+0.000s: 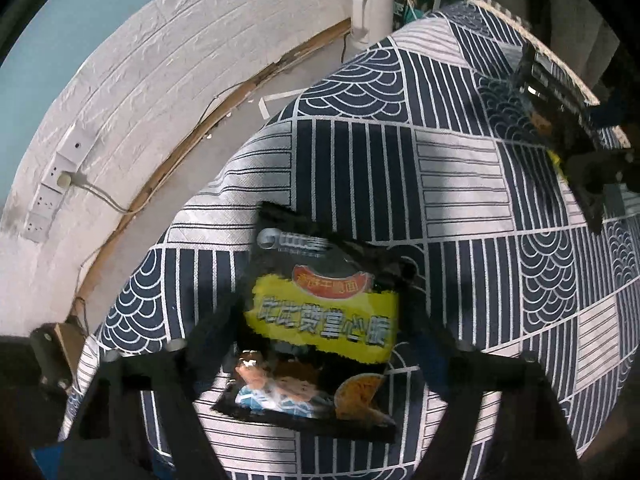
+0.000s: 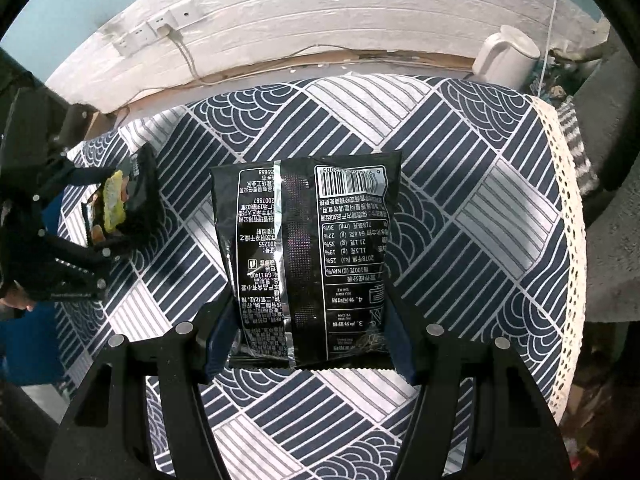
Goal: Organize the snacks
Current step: 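Grasp the black-and-yellow printed bag with the left gripper while the right grasps the plain black bag, then lift both black bags and carry them over the cardboard box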
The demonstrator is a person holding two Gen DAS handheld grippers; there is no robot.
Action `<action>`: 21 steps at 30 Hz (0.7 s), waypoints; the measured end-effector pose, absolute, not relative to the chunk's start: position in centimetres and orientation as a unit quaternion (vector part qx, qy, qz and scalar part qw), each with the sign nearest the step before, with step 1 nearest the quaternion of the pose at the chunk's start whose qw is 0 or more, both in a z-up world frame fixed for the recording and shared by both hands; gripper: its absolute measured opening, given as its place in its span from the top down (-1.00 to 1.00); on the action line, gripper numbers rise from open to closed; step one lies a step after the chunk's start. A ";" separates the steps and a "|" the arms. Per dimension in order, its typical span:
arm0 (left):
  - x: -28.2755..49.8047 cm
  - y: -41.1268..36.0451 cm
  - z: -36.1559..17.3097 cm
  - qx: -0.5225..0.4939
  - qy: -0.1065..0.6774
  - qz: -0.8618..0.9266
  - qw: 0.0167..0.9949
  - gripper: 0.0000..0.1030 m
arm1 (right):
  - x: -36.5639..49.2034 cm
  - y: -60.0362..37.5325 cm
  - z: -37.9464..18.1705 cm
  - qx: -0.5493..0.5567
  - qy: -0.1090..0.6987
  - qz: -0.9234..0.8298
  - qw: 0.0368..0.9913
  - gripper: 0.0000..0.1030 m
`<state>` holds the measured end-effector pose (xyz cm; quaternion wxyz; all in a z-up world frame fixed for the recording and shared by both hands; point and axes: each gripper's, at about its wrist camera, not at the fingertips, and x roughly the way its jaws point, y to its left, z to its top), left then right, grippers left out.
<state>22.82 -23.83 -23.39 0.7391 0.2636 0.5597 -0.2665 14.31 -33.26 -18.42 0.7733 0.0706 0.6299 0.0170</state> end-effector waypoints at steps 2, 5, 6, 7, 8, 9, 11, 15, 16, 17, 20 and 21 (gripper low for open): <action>22.5 -23.8 -23.3 0.256 0.561 -0.267 0.741 -0.27 | 14.3 -33.1 -18.4 0.069 0.630 0.019 0.773 -0.26; 21.9 -23.5 -22.9 0.248 0.562 -0.270 0.741 -0.16 | 14.3 -32.8 -18.0 0.067 0.628 0.021 0.775 -0.26; 21.6 -23.5 -22.8 0.244 0.567 -0.267 0.740 -0.16 | 14.3 -32.7 -17.8 0.066 0.627 0.022 0.776 -0.26; 21.5 -23.3 -22.6 0.243 0.570 -0.261 0.741 -0.16 | 14.2 -32.6 -17.7 0.066 0.626 0.022 0.777 -0.26; 21.3 -23.1 -22.5 0.243 0.570 -0.255 0.742 -0.16 | 14.1 -32.6 -17.5 0.064 0.625 0.021 0.778 -0.26; 21.0 -22.9 -22.1 0.243 0.570 -0.251 0.744 -0.16 | 14.1 -32.5 -17.3 0.064 0.625 0.021 0.778 -0.26; 20.4 -22.5 -21.4 0.239 0.569 -0.248 0.747 -0.16 | 13.9 -32.1 -16.9 0.061 0.623 0.021 0.779 -0.26; 19.0 -21.0 -19.0 0.220 0.560 -0.245 0.760 -0.16 | 13.4 -31.4 -16.0 0.057 0.620 0.025 0.782 -0.26; 18.8 -20.6 -18.6 0.216 0.560 -0.244 0.761 -0.16 | 13.3 -31.2 -15.7 0.055 0.619 0.026 0.783 -0.26; 18.5 -20.3 -18.2 0.214 0.560 -0.241 0.763 -0.16 | 13.1 -30.9 -15.4 0.053 0.617 0.029 0.785 -0.26; 17.7 -18.8 -16.9 0.213 0.556 -0.221 0.773 -0.16 | 12.6 -30.0 -14.4 0.041 0.610 0.037 0.790 -0.26; 17.2 -18.3 -16.5 0.212 0.554 -0.208 0.778 -0.16 | 12.4 -29.8 -14.0 0.038 0.608 0.039 0.792 -0.26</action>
